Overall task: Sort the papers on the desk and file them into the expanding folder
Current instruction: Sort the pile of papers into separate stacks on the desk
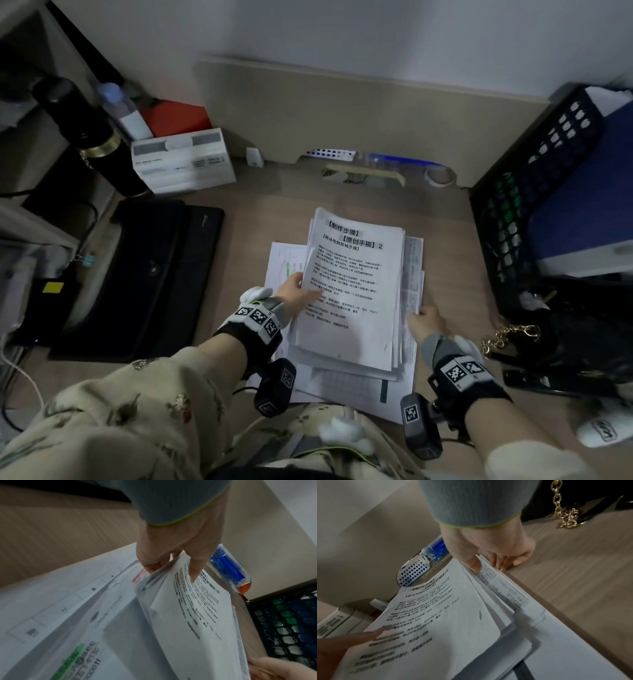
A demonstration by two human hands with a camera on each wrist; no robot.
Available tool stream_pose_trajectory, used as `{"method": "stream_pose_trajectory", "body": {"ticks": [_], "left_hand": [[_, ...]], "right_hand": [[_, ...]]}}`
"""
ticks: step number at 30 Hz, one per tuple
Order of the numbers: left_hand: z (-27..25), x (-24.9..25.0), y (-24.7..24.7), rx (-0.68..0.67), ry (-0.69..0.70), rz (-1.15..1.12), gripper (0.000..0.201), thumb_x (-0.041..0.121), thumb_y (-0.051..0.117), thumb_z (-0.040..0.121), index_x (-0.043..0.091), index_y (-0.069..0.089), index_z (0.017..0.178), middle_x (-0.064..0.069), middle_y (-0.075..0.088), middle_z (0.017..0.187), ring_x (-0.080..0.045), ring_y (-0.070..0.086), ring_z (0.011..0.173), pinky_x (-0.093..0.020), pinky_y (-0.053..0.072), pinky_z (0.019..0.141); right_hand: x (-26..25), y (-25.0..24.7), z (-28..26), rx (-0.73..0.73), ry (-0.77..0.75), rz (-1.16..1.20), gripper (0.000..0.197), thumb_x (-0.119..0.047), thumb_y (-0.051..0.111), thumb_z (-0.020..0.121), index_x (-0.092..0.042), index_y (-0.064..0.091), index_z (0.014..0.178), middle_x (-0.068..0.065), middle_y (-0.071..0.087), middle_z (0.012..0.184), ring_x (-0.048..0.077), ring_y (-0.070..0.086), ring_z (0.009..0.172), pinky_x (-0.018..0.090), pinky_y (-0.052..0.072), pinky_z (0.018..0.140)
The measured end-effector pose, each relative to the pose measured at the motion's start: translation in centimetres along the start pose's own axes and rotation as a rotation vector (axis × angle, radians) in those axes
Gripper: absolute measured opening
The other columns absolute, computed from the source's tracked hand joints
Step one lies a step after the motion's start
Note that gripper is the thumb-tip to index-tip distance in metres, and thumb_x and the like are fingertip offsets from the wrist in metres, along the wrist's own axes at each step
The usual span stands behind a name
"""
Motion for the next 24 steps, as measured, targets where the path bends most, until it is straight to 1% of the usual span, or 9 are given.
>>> {"method": "stream_pose_trajectory", "body": {"ticks": [2, 6, 7, 9, 11, 15, 18, 21, 24], "left_hand": [[-0.2, 0.1, 0.3, -0.018, 0.003, -0.024, 0.036, 0.008, 0.067, 0.087, 0.012, 0.048, 0.117, -0.014, 0.066, 0.116, -0.028, 0.067, 0.092, -0.036, 0.056, 0.076], [-0.3, 0.2, 0.8, -0.046, -0.005, -0.018, 0.043, 0.004, 0.067, 0.087, 0.01, 0.046, 0.123, -0.014, 0.065, 0.116, -0.03, 0.066, 0.097, -0.036, 0.055, 0.078], [-0.3, 0.3, 0.8, -0.047, -0.006, -0.011, 0.043, 0.004, 0.067, 0.087, 0.01, 0.045, 0.123, -0.014, 0.065, 0.117, -0.031, 0.066, 0.099, -0.038, 0.055, 0.08], [-0.3, 0.5, 0.5, -0.05, -0.011, -0.012, 0.04, 0.005, 0.067, 0.086, 0.012, 0.047, 0.12, -0.015, 0.066, 0.116, -0.032, 0.067, 0.099, -0.042, 0.056, 0.085], [-0.2, 0.4, -0.1, -0.046, -0.02, -0.033, 0.037, 0.005, 0.068, 0.085, 0.013, 0.048, 0.114, -0.014, 0.066, 0.116, -0.031, 0.067, 0.097, -0.042, 0.056, 0.085], [-0.3, 0.3, -0.6, -0.035, -0.008, -0.053, 0.038, 0.002, 0.067, 0.086, 0.012, 0.047, 0.116, -0.014, 0.066, 0.115, -0.028, 0.067, 0.09, -0.034, 0.056, 0.071], [-0.2, 0.3, -0.6, -0.033, 0.007, -0.005, 0.044, 0.002, 0.069, 0.084, 0.012, 0.046, 0.12, -0.012, 0.067, 0.114, -0.028, 0.067, 0.096, -0.039, 0.057, 0.081], [-0.2, 0.4, -0.3, -0.054, 0.0, 0.006, 0.046, 0.003, 0.071, 0.082, 0.014, 0.046, 0.119, -0.012, 0.067, 0.113, -0.029, 0.068, 0.098, -0.041, 0.057, 0.083], [-0.1, 0.4, -0.2, -0.049, -0.015, -0.036, 0.042, 0.008, 0.073, 0.082, 0.013, 0.049, 0.116, -0.011, 0.067, 0.114, -0.029, 0.068, 0.098, -0.042, 0.057, 0.085]], "right_hand": [[-0.1, -0.1, 0.3, -0.007, -0.03, 0.024, 0.01, -0.014, 0.046, 0.092, -0.014, 0.054, 0.087, 0.006, 0.057, 0.074, 0.019, 0.05, 0.059, 0.02, 0.034, 0.054], [-0.6, 0.5, 0.9, -0.024, -0.022, 0.053, 0.022, -0.008, 0.043, 0.087, -0.009, 0.042, 0.065, 0.01, 0.045, 0.069, 0.021, 0.039, 0.061, 0.027, 0.029, 0.064], [-1.0, 0.8, 0.7, -0.044, -0.02, 0.069, 0.02, -0.009, 0.043, 0.089, -0.007, 0.048, 0.07, 0.009, 0.048, 0.073, 0.024, 0.044, 0.064, 0.027, 0.031, 0.065], [-1.4, 1.4, 0.5, -0.088, -0.038, 0.142, 0.024, -0.012, 0.045, 0.092, -0.001, 0.059, 0.107, 0.014, 0.06, 0.104, 0.032, 0.057, 0.095, 0.03, 0.039, 0.079], [-1.9, 1.8, 0.1, -0.1, -0.044, 0.191, 0.046, -0.017, 0.049, 0.092, -0.001, 0.047, 0.135, 0.012, 0.053, 0.134, 0.031, 0.05, 0.122, 0.034, 0.038, 0.1], [-1.9, 2.6, 0.1, -0.134, -0.043, 0.307, 0.066, -0.025, 0.062, 0.087, -0.008, 0.034, 0.144, 0.007, 0.042, 0.145, 0.029, 0.042, 0.132, 0.044, 0.034, 0.111], [-2.0, 2.6, -0.1, -0.102, -0.044, 0.296, 0.069, -0.024, 0.064, 0.086, -0.01, 0.032, 0.146, 0.008, 0.04, 0.148, 0.03, 0.041, 0.133, 0.043, 0.034, 0.111], [-1.7, 2.9, -0.2, -0.118, -0.029, 0.223, 0.073, -0.023, 0.06, 0.09, -0.01, 0.019, 0.149, 0.011, 0.03, 0.152, 0.031, 0.032, 0.138, 0.041, 0.03, 0.112], [-1.4, 2.8, 0.0, -0.08, -0.06, 0.087, 0.082, -0.028, 0.062, 0.087, -0.015, 0.011, 0.15, 0.009, 0.021, 0.155, 0.033, 0.025, 0.141, 0.048, 0.026, 0.113]]}}
Point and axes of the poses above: each hand's wrist, its own z-axis towards the middle knuckle, its own y-axis out of the palm, x = y × z, the point moved 5 cm from there along z, towards the middle knuckle
